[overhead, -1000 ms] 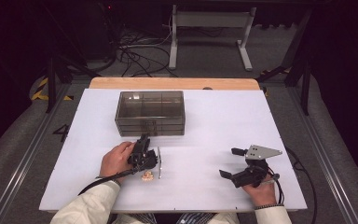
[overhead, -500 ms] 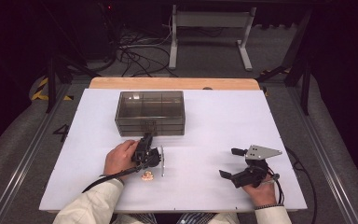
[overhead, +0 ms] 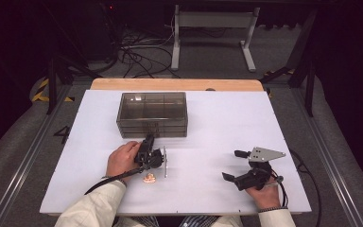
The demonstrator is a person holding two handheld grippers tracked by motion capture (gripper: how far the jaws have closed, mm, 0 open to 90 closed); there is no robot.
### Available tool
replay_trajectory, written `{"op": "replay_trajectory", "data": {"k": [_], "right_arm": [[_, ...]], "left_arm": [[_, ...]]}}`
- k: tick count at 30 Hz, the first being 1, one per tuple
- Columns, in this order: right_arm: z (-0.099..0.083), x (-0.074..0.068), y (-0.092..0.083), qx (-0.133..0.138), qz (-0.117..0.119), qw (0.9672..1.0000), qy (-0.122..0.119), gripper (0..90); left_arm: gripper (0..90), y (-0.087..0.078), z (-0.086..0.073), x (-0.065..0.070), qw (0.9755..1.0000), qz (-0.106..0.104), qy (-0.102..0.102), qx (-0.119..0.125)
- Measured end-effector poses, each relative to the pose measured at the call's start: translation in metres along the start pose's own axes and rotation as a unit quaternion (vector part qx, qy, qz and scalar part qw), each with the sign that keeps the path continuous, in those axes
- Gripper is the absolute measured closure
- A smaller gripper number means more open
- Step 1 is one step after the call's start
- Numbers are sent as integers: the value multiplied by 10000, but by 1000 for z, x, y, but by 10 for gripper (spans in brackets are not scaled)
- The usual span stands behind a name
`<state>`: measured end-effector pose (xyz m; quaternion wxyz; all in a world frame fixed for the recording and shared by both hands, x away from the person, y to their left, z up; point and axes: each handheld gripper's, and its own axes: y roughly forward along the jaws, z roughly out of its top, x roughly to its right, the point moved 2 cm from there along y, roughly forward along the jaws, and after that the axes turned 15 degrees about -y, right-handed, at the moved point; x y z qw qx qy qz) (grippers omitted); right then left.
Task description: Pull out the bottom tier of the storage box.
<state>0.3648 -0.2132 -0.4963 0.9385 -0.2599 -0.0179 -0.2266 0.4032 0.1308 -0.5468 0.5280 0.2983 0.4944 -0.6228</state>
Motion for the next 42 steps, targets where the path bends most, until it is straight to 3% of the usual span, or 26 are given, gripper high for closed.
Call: {"op": "replay_trajectory", "data": {"k": [21,36,42], "right_arm": [[0,0,0,25,-1,10000,1,1],[0,0,0,10,-6,10000,0,1],[0,0,1,-10,-11,10000,-7,1]], "left_arm": [[792,-4,0,-3,10000,-55,-55,-47],[791,-20,0,-3,9997,-187,-119,-88],[773,-26,-1,-2,9988,-459,-175,-93]]}}
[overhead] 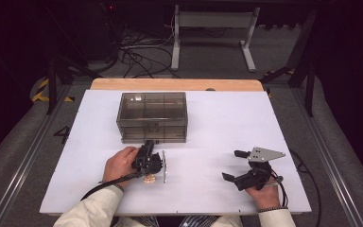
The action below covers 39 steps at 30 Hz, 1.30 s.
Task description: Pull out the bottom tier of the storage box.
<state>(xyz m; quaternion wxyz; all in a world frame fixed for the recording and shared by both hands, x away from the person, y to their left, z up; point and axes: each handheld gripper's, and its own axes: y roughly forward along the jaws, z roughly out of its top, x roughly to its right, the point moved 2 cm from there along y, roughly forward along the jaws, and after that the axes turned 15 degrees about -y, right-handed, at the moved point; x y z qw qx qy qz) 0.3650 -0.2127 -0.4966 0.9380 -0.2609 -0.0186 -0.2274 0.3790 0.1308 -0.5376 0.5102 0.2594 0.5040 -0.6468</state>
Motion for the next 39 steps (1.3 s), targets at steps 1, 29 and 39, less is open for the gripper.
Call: {"op": "replay_trajectory", "data": {"k": [1,29,39], "right_arm": [[0,0,0,0,0,10000,0,1],[0,0,0,10,-3,10000,0,1],[0,0,0,22,-5,10000,15,1]], "left_arm": [[769,0,0,0,10000,0,0,0],[741,-20,4,-16,9972,-519,-389,378],[710,-32,1,-29,9895,-975,-822,686]]}}
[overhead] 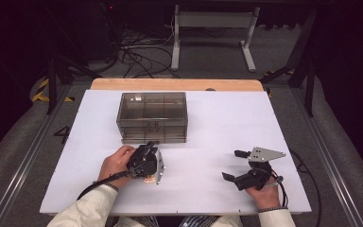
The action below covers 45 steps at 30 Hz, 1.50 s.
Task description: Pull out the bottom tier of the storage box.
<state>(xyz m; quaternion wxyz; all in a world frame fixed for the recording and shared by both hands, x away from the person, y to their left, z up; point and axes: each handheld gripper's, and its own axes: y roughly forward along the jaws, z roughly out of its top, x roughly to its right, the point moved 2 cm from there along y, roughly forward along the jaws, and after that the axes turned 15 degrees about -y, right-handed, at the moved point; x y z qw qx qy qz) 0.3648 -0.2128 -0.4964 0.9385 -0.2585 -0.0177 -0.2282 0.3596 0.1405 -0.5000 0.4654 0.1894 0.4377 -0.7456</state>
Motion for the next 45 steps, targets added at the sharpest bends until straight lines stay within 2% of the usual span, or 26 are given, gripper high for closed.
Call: {"op": "replay_trajectory", "data": {"k": [3,4,6,11,15,19,20,21,23,26,28,30,33,34,35,37,39,41,44,45], "right_arm": [[0,0,0,0,1,10000,0,1],[0,0,0,0,1,10000,0,1],[0,0,0,-17,-1,10000,-9,1],[0,0,0,-5,-2,10000,-1,1],[0,0,0,-21,3,10000,-2,1],[0,0,0,-12,1,10000,2,1],[0,0,1,-15,0,10000,3,1],[0,0,1,-16,0,10000,2,1],[0,0,0,-29,4,10000,-1,1],[0,0,0,-30,10,10000,2,1],[0,0,0,-31,11,10000,2,1],[0,0,0,-28,8,10000,5,1],[0,0,0,-28,13,10000,2,1],[0,0,0,-18,11,10000,1,1],[0,0,0,-18,11,10000,1,1],[0,0,0,-24,15,10000,-4,1],[0,0,0,-7,13,10000,-5,1],[0,0,0,-5,21,10000,-5,1],[0,0,0,-17,25,10000,-16,1],[0,0,0,-17,25,10000,-16,1]], "left_arm": [[695,-4,-1,-5,9993,-294,-213,89],[691,-4,-1,-5,9993,-294,-213,89],[669,-5,-1,-7,9984,-430,-361,107],[616,-8,-2,-11,9937,-817,-735,233],[575,-9,-2,-15,9894,-1012,-1000,292],[589,-10,-2,-18,9868,-1157,-1100,270],[612,-11,-2,-21,9834,-1298,-1236,288],[626,-11,-2,-21,9834,-1298,-1236,288],[626,-11,-2,-24,9806,-1395,-1341,309],[624,-11,-1,-27,9777,-1506,-1429,315],[622,-12,0,-30,9745,-1631,-1506,333],[620,-11,1,-35,9678,-1853,-1673,324],[609,-9,1,-45,9516,-2332,-1990,218],[600,-8,1,-47,9469,-2451,-2070,192],[600,-6,1,-50,9402,-2639,-2148,169],[599,-3,-1,-57,9249,-2963,-2379,103],[599,-1,-2,-61,9178,-3057,-2533,96],[598,1,-3,-63,9130,-3139,-2605,63],[598,5,-4,-65,9098,-3190,-2657,0],[598,5,-4,-65,9098,-3190,-2657,0]]}}
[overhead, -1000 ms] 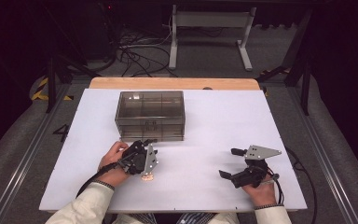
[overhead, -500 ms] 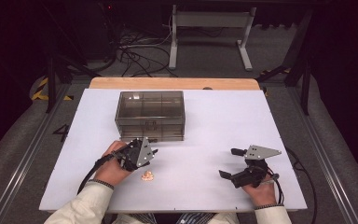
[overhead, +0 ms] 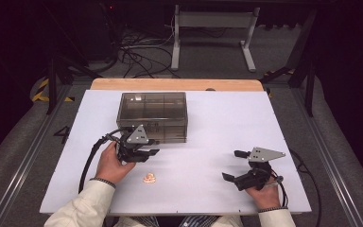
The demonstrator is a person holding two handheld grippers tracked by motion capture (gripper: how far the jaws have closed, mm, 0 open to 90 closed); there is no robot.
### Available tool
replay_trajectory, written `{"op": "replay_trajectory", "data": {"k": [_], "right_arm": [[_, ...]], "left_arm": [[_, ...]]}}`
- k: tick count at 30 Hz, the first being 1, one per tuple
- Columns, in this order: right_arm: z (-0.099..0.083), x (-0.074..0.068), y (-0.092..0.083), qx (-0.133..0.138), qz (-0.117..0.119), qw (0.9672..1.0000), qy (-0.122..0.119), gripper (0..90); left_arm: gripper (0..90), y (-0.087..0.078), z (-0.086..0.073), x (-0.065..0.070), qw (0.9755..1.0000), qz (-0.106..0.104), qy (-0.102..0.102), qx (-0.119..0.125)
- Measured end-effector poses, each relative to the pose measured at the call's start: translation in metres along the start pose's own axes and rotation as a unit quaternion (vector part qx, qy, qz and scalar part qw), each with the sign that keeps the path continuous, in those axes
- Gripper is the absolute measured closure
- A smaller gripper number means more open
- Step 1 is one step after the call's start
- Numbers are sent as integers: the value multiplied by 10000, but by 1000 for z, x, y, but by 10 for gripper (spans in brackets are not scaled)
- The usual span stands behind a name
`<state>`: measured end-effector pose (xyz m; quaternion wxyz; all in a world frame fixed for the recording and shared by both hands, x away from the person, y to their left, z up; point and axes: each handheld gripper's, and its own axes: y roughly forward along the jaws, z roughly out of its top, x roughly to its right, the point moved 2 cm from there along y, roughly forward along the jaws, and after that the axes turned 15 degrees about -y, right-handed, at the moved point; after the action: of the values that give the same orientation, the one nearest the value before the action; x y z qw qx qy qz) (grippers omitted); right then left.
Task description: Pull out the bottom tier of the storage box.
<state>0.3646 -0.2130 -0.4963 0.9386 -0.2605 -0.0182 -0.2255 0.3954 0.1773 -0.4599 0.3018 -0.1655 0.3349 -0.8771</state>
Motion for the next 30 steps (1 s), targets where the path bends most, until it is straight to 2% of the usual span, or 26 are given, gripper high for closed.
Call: {"op": "replay_trajectory", "data": {"k": [4,8,14,18,22,30], "right_arm": [[0,0,0,0,-6,10000,-3,1],[0,0,0,-1,-17,10000,-3,1],[0,0,0,9,-8,10000,14,1],[0,0,0,18,-21,10000,2,1],[0,0,0,24,-32,10000,-1,1],[0,0,0,19,-23,10000,-2,1]], "left_arm": [[598,0,1,-4,10000,13,-50,-33],[598,0,3,-10,9999,120,-72,-94],[598,1,3,-21,9992,250,-268,-131],[604,3,4,-27,9987,360,-304,-202],[608,7,6,-32,9978,500,-292,-316],[608,15,5,-35,9966,608,-256,-492]]}}
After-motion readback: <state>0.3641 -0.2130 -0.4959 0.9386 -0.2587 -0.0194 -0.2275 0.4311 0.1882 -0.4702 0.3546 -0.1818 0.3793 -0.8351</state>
